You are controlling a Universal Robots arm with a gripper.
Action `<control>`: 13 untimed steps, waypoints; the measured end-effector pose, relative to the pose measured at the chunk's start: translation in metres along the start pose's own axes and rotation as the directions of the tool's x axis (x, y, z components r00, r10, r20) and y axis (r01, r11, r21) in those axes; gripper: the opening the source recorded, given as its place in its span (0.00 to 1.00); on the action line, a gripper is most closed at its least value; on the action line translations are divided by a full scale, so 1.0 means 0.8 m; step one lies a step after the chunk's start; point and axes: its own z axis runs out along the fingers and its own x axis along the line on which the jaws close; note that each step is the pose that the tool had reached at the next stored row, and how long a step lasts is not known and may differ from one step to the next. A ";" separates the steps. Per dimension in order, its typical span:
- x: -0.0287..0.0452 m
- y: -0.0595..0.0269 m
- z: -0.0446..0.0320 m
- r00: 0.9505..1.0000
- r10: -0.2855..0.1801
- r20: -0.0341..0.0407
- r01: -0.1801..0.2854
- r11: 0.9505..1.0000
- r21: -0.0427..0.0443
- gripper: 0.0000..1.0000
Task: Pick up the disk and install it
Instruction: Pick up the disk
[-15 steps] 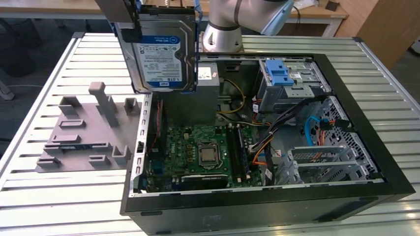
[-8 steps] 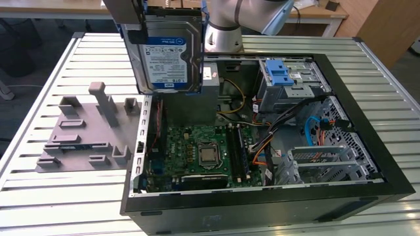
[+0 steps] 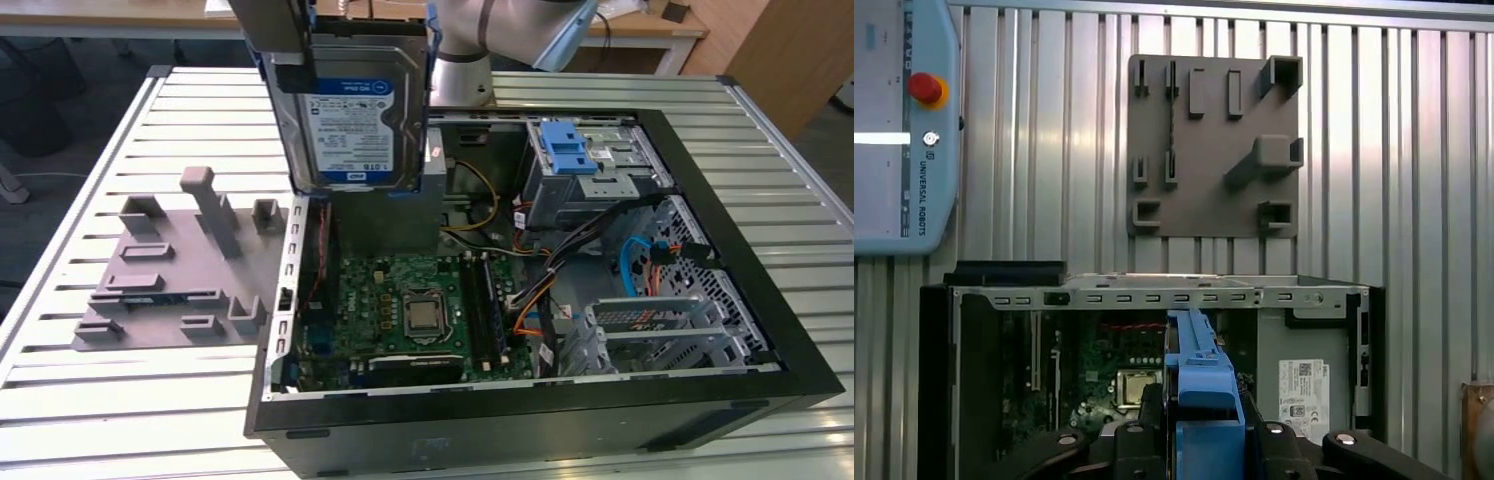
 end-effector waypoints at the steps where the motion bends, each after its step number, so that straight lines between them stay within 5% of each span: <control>1: 0.0006 -0.002 -0.0001 1.000 0.000 0.000 0.000 1.000 0.000 0.36; 9: 0.0034 -0.021 -0.0010 1.000 0.000 0.000 0.000 1.000 -0.001 0.36; 11: 0.0053 -0.041 -0.0017 1.000 0.000 0.000 0.000 1.000 -0.001 0.36; 13: 0.0057 -0.048 -0.0020 1.000 0.000 -0.001 0.000 1.000 -0.001 0.36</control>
